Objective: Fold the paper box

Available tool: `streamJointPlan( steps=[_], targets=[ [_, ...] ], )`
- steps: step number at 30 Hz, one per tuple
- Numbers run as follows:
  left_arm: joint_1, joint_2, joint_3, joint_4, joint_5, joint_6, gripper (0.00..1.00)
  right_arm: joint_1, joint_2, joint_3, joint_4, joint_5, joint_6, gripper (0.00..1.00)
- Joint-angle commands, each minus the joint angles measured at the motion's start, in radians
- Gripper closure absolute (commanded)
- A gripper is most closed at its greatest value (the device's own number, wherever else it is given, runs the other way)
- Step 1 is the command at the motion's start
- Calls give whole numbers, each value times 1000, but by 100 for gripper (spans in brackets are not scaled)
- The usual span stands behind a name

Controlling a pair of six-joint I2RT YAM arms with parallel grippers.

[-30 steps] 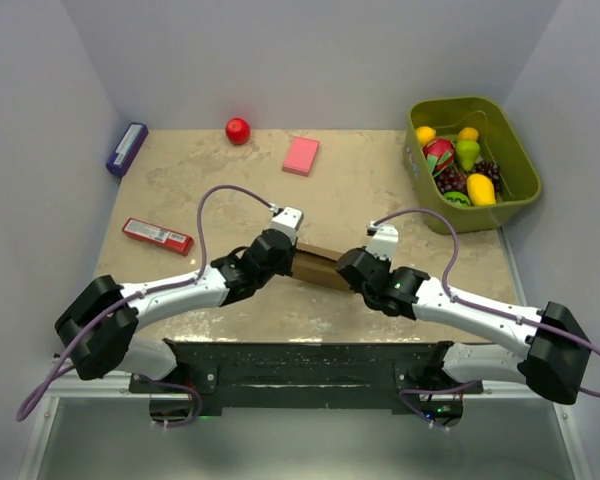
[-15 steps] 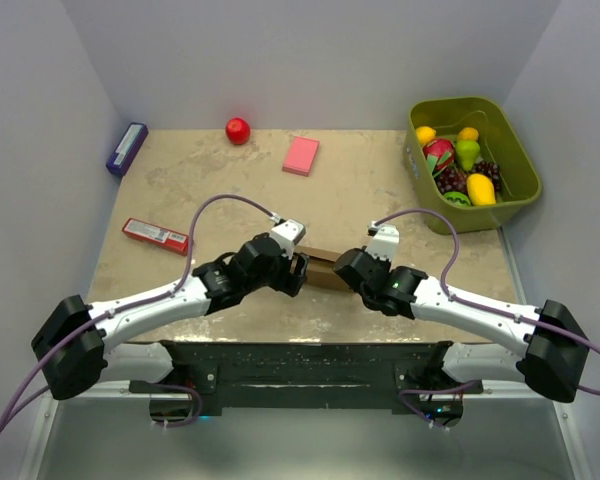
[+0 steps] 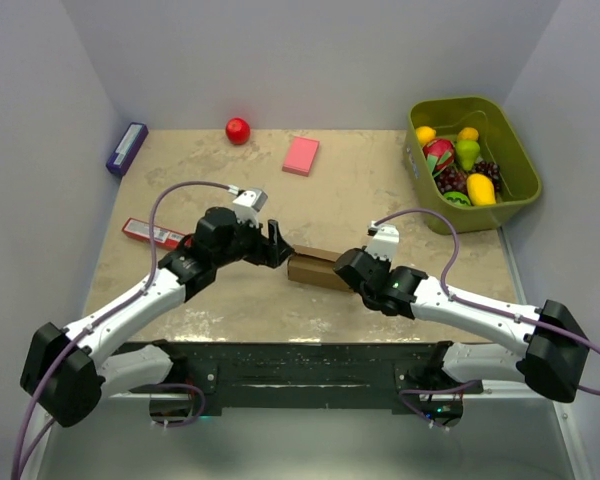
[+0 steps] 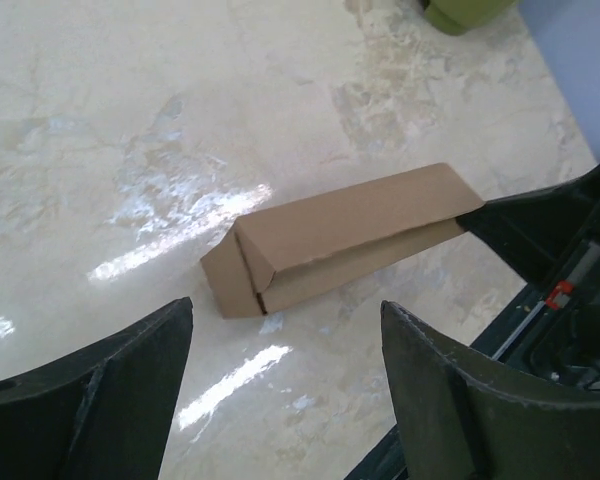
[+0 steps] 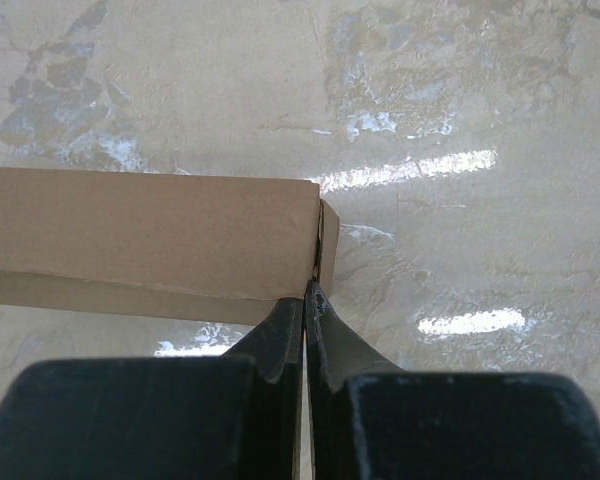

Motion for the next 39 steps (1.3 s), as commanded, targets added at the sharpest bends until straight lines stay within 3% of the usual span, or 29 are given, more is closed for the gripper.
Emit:
streamJointPlan(
  steps=[1,16,29,32,33,35,39],
  targets=[
    [45,84,39,184,162,-70,21,6,15,-20,-26,-53,14,100],
    [108,313,4,373,193,-107,28,5,18,-31,0,-71,5,100],
    [106,366,-155,460,185,-129,37,6,11,-17,-11,-80,-11,100],
    [106,377,-180,483,188,-130,40,7,-2,0,-8,-102,-40,82],
    [106,382,-185,488,191,-130,41,7,-8,3,-8,-108,-57,66],
    [108,394,-185,496,193,-130,45,8,-36,4,-14,-119,-84,47],
    [106,419,-182,510,202,-129,53,7,-87,19,-32,-155,-138,29]
  ],
)
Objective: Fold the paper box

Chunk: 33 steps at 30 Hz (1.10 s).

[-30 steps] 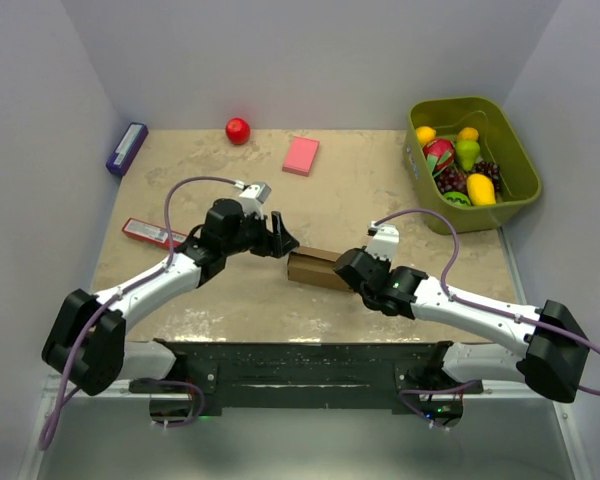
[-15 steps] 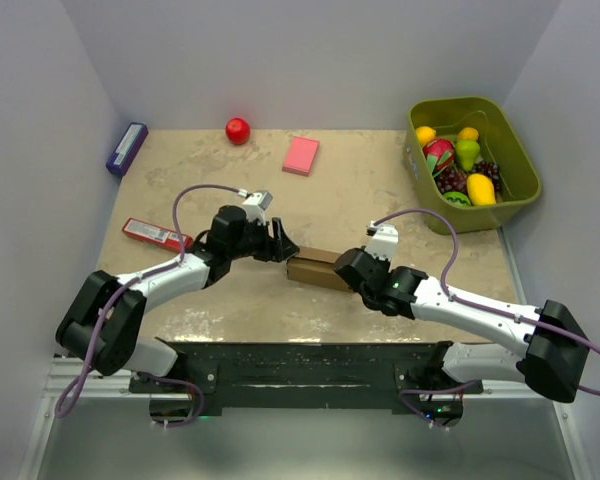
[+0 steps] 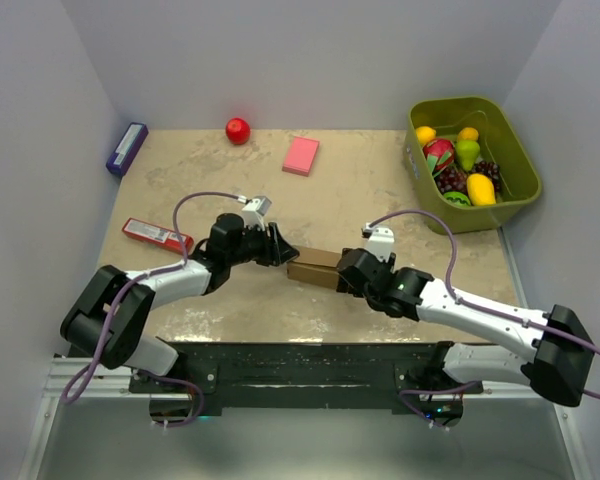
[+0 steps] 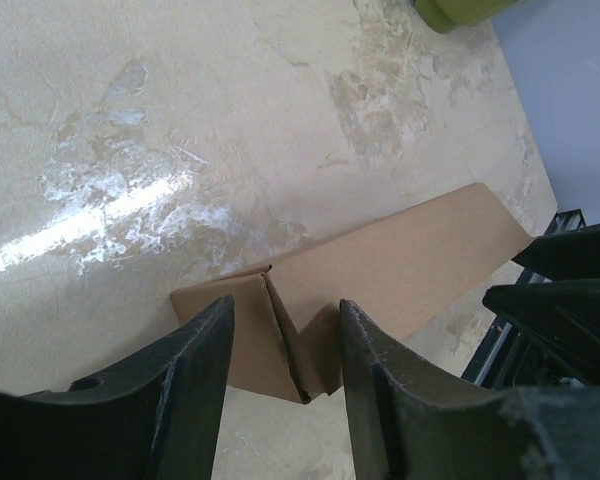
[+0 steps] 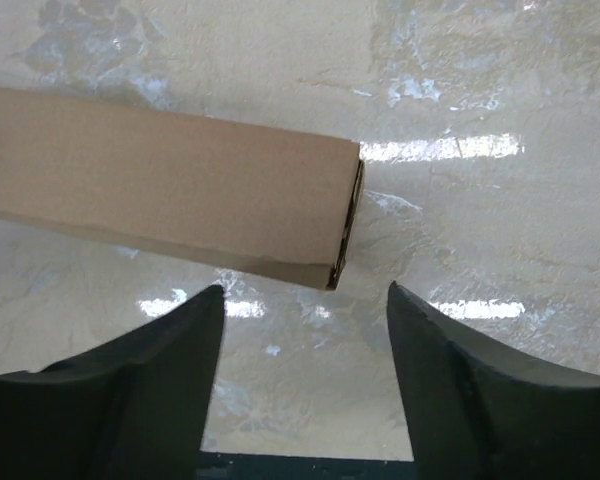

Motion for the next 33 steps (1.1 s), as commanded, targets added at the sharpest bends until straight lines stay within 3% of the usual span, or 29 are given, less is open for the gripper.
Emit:
streamJointPlan(
  steps=[1,5,9,13,30,33],
  targets=[
    [5,53,-26,-39,-12,21,55,6,-76,26,-43,-68,-61,27],
    [5,62,-26,-35,-7,20,58,-29,-121,67,-60,-112,-68,16],
    [5,60,-33,-34,-7,21,59,-230,-159,32,59,-354,-131,19],
    [5,56,-44,-34,-10,26,59,-325,-182,-18,145,-460,-139,25],
    [5,42,-43,-60,-20,38,60,-410,-190,-189,270,-479,-79,44],
    [5,37,-46,-62,-23,41,64,-415,-185,-216,273,-490,-66,54]
  ],
)
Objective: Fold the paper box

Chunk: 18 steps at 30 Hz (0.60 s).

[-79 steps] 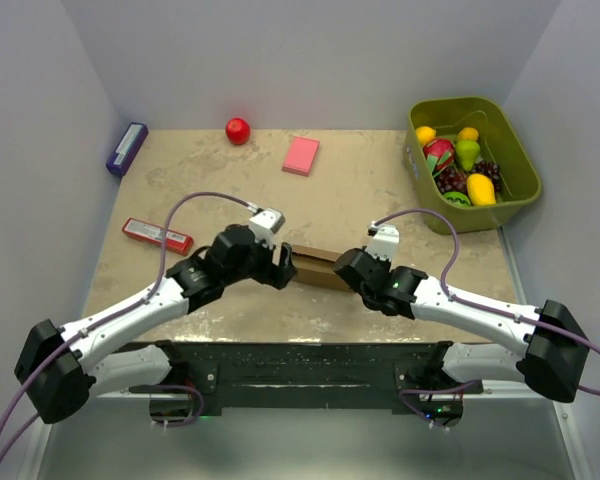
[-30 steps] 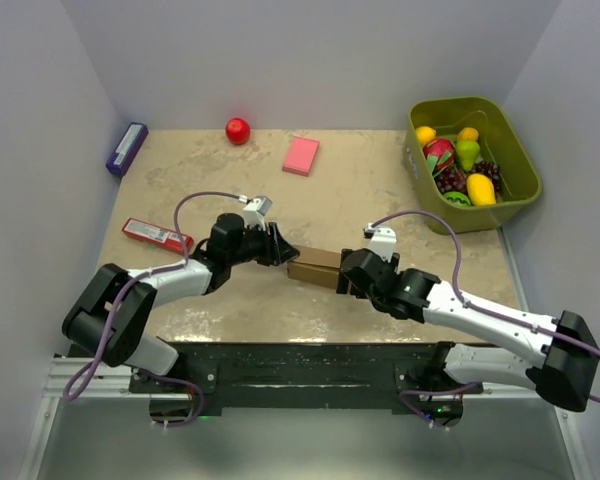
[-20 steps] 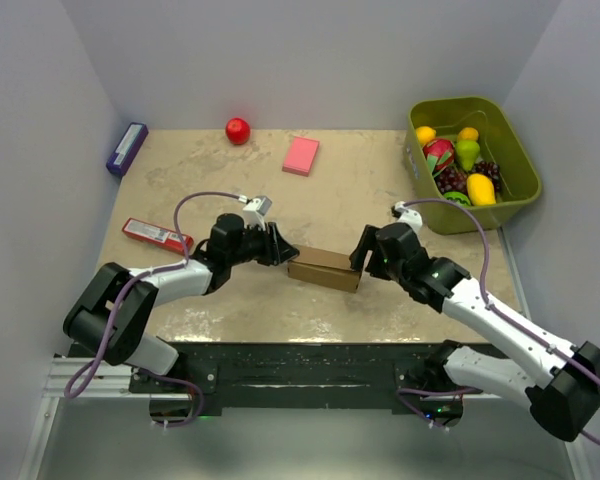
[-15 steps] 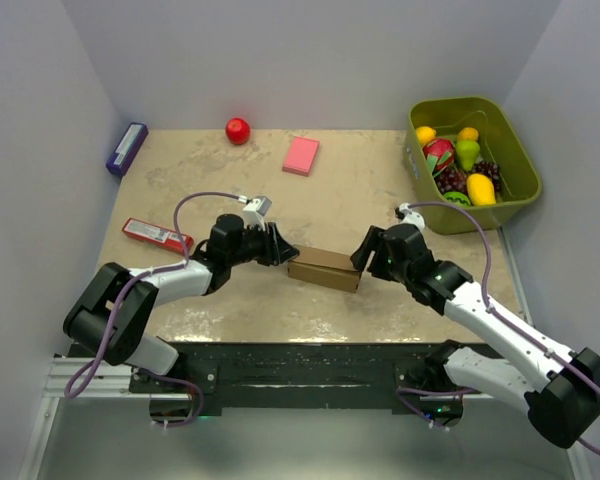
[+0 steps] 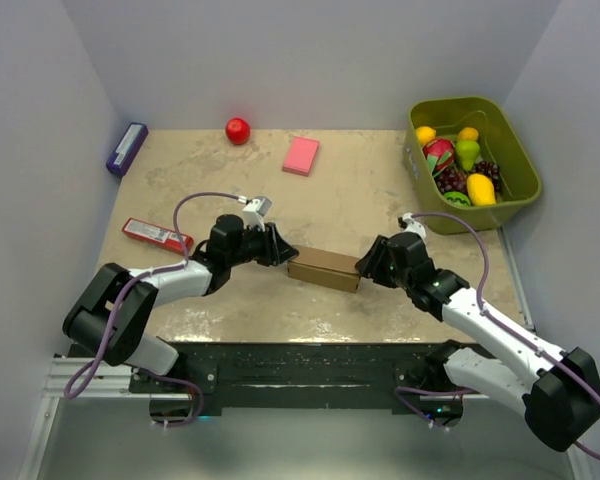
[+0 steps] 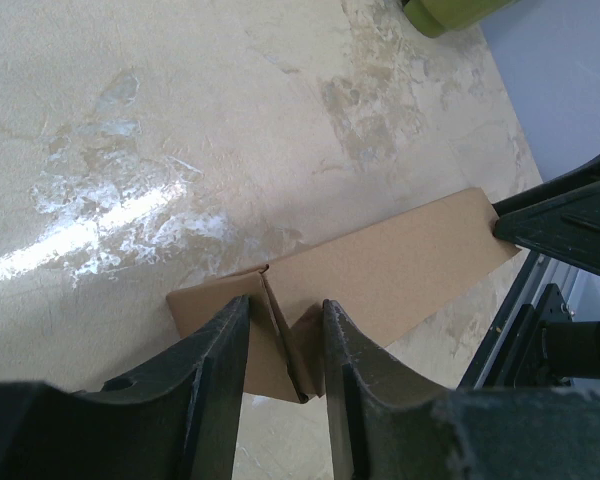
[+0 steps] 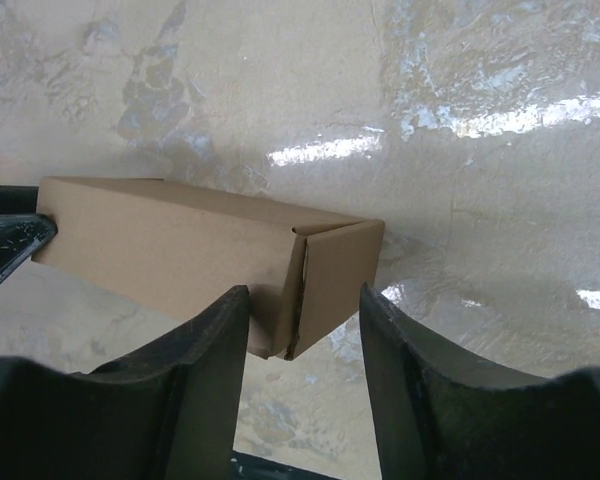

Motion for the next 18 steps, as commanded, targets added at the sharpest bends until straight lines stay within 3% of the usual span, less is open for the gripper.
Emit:
streamJointPlan(
  steps=[1,5,13,16,18],
  targets=[
    [6,13,-35,-127,-44,42,64,-8,6,-51,30,-22,24,55],
    [4,11,-42,-124,-51,43,65,-8,0,-96,28,-37,45,66],
    [4,30,-85,-86,-58,40,71,-10,30,-168,60,-51,58,97],
    [2,18,-61,-109,-51,50,71,-8,23,-139,57,-48,41,100],
    [4,-7,-29,-126,-43,53,66,-10,16,-122,44,-39,31,100]
  ],
)
